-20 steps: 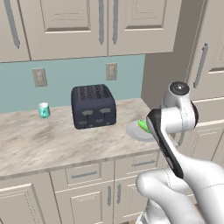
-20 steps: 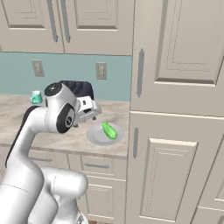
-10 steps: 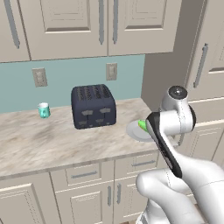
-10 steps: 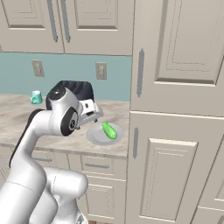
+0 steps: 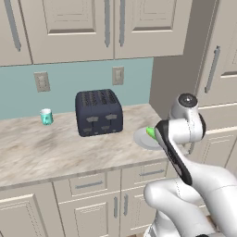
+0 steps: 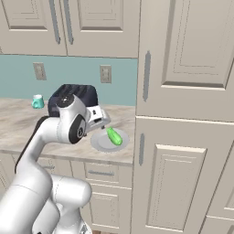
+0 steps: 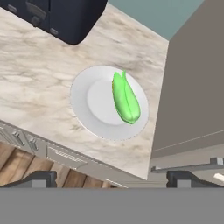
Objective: Pick the corn from the counter and place it in the microwave. Then turn on the microwave.
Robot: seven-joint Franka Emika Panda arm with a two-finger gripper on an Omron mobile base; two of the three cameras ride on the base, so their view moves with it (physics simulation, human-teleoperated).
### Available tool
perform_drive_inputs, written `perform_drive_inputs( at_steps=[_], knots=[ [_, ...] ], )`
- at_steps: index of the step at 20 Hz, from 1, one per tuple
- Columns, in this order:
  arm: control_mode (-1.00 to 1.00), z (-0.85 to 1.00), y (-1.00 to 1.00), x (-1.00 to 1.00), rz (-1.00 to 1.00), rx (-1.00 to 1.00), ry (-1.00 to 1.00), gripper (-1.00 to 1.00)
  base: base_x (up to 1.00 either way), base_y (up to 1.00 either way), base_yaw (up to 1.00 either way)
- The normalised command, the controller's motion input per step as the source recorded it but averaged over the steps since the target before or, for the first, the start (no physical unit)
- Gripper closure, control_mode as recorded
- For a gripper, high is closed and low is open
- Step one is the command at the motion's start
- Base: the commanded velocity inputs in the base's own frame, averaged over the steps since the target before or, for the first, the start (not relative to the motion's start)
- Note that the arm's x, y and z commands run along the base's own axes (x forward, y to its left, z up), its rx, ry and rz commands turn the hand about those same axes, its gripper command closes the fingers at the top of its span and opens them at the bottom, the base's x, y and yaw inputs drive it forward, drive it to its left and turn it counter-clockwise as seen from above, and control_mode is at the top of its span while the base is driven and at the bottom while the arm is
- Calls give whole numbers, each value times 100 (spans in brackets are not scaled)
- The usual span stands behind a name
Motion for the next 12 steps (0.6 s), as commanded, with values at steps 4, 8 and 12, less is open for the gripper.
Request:
perform_drive_inputs(
  at_steps=[4,8,12],
  knots=[
    [-100,-15,-4,13,1,0,0,-100,0,0,0],
    [-100,-15,-3,14,1,0,0,-100,0,0,0],
    [-100,-14,-2,16,0,0,0,-100,0,0,0]
  ],
)
